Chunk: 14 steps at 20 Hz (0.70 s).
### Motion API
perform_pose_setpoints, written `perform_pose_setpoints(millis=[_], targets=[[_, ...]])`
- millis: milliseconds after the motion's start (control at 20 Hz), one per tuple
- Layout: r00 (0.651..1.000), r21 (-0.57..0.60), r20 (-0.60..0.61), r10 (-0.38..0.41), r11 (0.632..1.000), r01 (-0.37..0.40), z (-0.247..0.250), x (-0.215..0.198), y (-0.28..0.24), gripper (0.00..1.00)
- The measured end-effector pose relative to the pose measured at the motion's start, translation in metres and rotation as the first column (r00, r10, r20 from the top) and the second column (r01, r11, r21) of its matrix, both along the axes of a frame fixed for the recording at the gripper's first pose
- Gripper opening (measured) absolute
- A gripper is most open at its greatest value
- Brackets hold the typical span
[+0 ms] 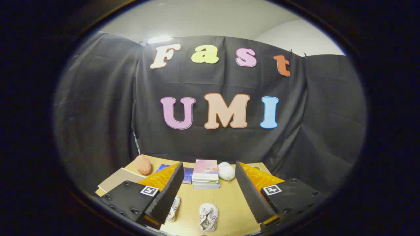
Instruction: Open the storage box then place both shoes into the box .Put the left shoe in first, then the right shoe, with the right side of both shoes facing outward in a uniform manner.
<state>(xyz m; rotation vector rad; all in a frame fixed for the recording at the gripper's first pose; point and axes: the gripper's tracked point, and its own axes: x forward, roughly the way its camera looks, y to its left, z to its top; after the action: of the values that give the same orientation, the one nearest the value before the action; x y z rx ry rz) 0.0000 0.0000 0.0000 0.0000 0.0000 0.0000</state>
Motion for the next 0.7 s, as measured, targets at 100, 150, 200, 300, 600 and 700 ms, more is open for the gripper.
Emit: perform_pose_setpoints(millis=[100, 150, 200, 300, 600, 700], targets=[[1.0, 0.013, -0.006, 0.003, 1.0, -0.003, -0.0023, 0.0033, -0.0006, 0.99], [1.0, 0.014, -0.007, 0.002, 1.0, -0.002, -0.0034, 0.0038, -0.0015, 0.99], [1.0, 0.013, -0.008, 0.001, 1.0, -0.001, -0.0034, 0.0049, -0.0015, 0.99], [1.0, 0.01, -0.012, 0.0, 1.0, 0.0, -0.0043, 0.0063, 0.0002, 0.99], [1.0, 0.038, -0.003, 0.013, 0.999, -0.013, 0.0017, 0.0068, 0.0044, 0.99], [1.0, 0.04, -0.004, 0.014, 0.999, -0.013, 0.0017, 0.0071, 0.0035, 0.99]])
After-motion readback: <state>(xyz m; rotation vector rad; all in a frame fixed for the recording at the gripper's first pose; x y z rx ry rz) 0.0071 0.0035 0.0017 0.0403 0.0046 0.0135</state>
